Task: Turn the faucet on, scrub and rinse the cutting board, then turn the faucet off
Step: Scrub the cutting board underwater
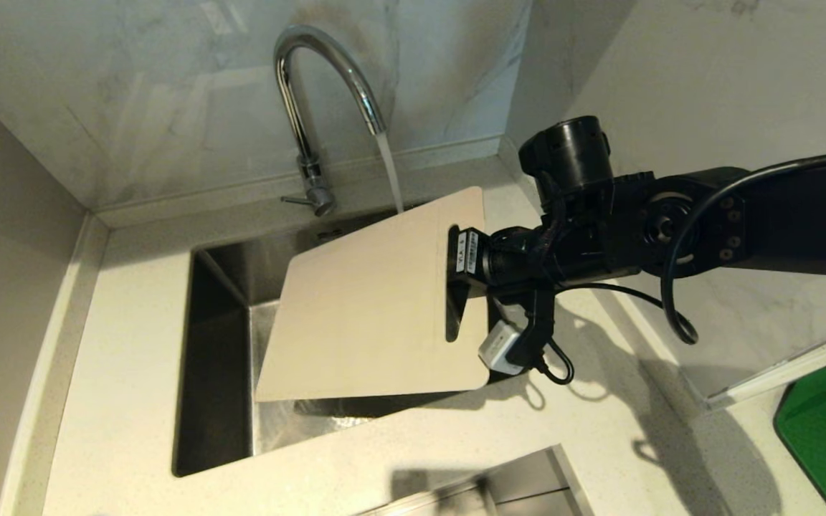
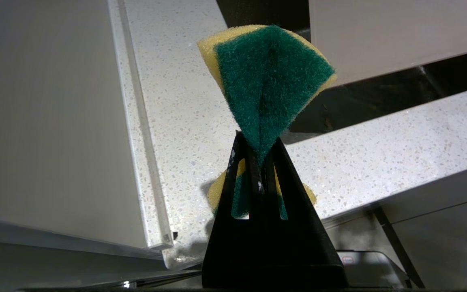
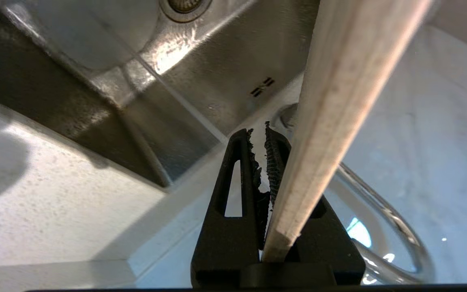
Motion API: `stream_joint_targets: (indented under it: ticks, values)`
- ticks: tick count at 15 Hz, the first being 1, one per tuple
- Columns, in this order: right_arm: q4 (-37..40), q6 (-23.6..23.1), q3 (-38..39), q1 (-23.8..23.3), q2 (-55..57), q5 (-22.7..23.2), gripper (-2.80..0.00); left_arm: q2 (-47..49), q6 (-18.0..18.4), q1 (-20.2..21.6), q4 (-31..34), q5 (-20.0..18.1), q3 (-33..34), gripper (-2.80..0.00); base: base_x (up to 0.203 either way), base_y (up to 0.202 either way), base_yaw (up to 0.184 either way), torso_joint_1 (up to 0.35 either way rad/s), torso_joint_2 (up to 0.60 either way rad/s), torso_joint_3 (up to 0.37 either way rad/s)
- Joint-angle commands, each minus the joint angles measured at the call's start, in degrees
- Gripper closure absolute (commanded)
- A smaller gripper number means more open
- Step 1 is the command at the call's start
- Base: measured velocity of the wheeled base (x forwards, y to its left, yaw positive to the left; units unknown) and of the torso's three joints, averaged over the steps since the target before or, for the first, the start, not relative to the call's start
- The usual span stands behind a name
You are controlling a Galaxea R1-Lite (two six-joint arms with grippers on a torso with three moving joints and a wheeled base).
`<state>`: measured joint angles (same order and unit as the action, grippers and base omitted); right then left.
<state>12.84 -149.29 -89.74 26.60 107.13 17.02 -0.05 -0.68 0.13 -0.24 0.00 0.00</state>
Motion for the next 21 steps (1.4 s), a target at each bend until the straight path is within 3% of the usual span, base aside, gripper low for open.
stream_joint_targets:
  ticks: [1,10,18,21]
  values:
    - [0.0,-0.92,-0.26,-0.67,0.98,0.12,0.0,0.05,-0.02,-0.05,-0.02,0.0,0.09,0.0,0.0,0.0,0.0,0.0,0.0,0.0]
    - [0.32,-2.88,-5.54,-3.29,6.12,2.24,0.0,0.05,-0.02,0.03,-0.02,0.0,0.09,0.0,0.0,0.0,0.0,0.0,0.0,0.0]
    - [7.82,-6.69,-21.19,-6.44,15.53,6.13,0.0,0.05,-0.02,0.04,-0.02,0.0,0.09,0.0,0.0,0.0,0.0,0.0,0.0,0.0]
    - [8.85,-7.34,-23.46,-7.35,17.35,6.53,0.0,0.05,-0.02,0.04,-0.02,0.0,0.09,0.0,0.0,0.0,0.0,0.0,0.0,0.0]
